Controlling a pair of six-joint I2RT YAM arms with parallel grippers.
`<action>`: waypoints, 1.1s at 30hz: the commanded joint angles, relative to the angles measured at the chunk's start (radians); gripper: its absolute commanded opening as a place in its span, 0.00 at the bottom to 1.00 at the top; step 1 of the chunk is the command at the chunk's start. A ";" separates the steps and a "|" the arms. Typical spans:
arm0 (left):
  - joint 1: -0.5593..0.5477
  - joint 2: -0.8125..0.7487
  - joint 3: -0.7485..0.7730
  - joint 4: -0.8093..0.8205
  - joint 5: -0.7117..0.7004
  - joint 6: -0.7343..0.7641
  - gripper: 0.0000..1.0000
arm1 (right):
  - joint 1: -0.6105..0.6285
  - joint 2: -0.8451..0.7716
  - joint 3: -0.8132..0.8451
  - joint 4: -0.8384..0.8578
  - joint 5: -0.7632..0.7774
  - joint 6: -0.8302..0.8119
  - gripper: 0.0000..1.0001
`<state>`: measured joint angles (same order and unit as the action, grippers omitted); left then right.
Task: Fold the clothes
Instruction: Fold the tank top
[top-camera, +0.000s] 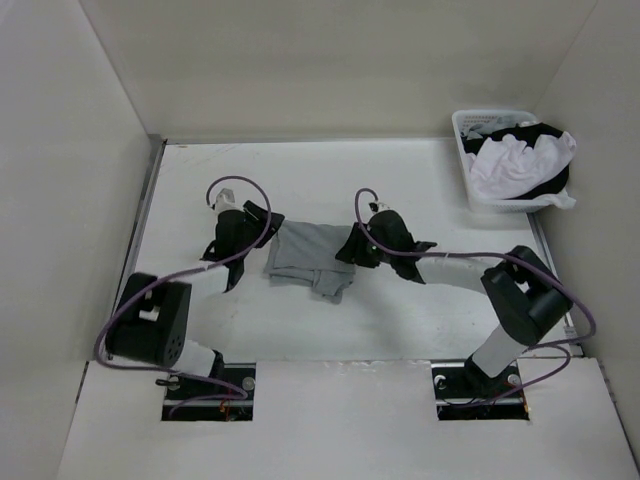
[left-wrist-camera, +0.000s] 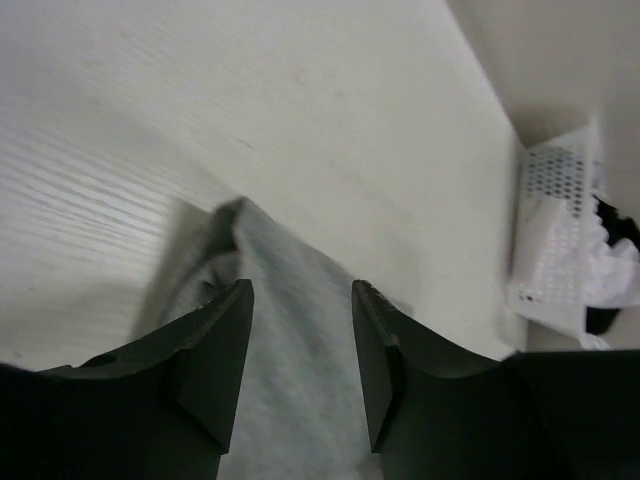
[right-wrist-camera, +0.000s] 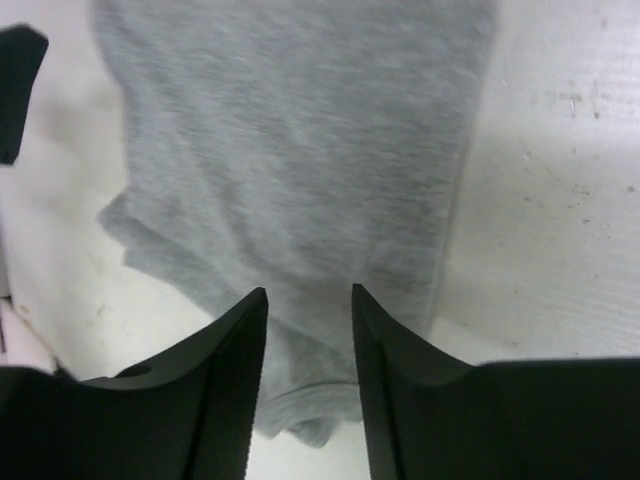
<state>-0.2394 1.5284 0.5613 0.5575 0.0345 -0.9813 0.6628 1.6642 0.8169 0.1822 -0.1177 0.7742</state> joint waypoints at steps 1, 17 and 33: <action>-0.030 -0.198 -0.075 0.023 -0.019 0.033 0.44 | 0.008 -0.136 0.021 0.022 0.016 -0.035 0.49; 0.125 -1.039 -0.196 -0.824 -0.286 0.187 0.62 | -0.150 -0.667 -0.334 0.256 0.394 -0.115 0.86; 0.194 -0.896 -0.150 -0.832 -0.228 0.205 0.62 | -0.231 -0.704 -0.444 0.237 0.506 -0.039 1.00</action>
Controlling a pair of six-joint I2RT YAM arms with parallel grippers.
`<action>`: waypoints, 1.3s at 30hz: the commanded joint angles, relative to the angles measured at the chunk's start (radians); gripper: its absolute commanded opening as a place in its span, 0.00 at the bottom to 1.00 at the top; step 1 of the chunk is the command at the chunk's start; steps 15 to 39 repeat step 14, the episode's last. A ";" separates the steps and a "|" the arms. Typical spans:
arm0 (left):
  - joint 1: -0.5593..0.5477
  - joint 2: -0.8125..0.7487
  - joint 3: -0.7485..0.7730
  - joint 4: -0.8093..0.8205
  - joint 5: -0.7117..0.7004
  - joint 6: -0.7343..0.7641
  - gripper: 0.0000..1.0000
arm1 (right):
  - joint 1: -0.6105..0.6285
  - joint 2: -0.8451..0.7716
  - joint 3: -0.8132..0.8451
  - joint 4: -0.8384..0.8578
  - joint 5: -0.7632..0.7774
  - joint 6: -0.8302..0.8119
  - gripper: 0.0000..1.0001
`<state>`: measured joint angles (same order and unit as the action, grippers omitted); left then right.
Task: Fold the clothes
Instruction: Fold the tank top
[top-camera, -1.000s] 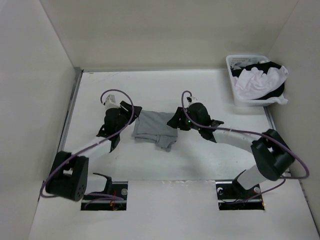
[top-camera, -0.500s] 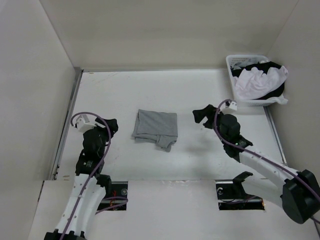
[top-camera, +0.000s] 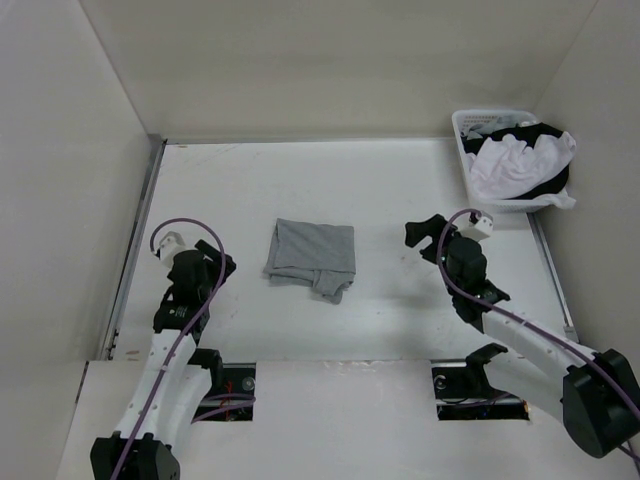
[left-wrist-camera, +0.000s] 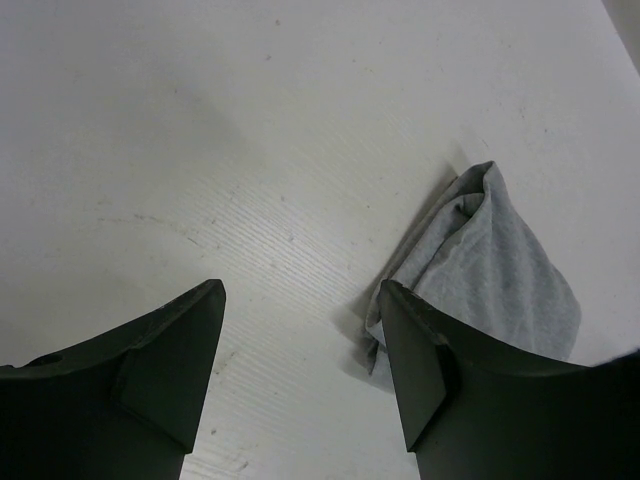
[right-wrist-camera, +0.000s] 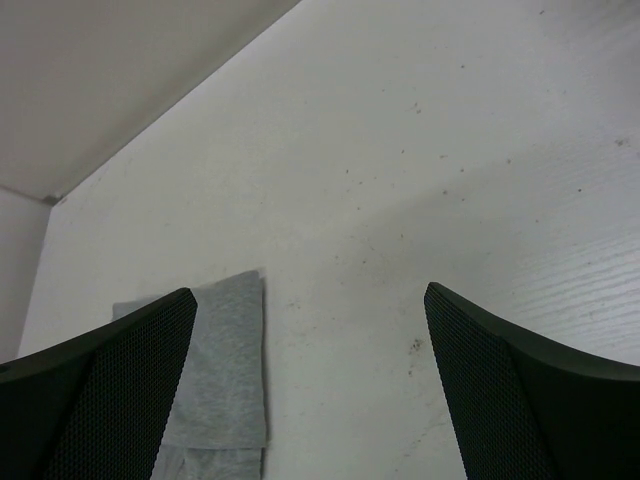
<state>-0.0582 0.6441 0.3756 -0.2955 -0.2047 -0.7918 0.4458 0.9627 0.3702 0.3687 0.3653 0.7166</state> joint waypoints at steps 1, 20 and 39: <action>0.018 -0.014 0.028 0.028 0.011 0.013 0.62 | -0.014 0.005 0.006 0.049 0.021 0.018 1.00; 0.022 0.085 0.029 0.116 0.053 0.022 0.66 | -0.017 0.048 0.013 0.055 0.007 0.018 1.00; 0.022 0.085 0.029 0.116 0.053 0.022 0.66 | -0.017 0.048 0.013 0.055 0.007 0.018 1.00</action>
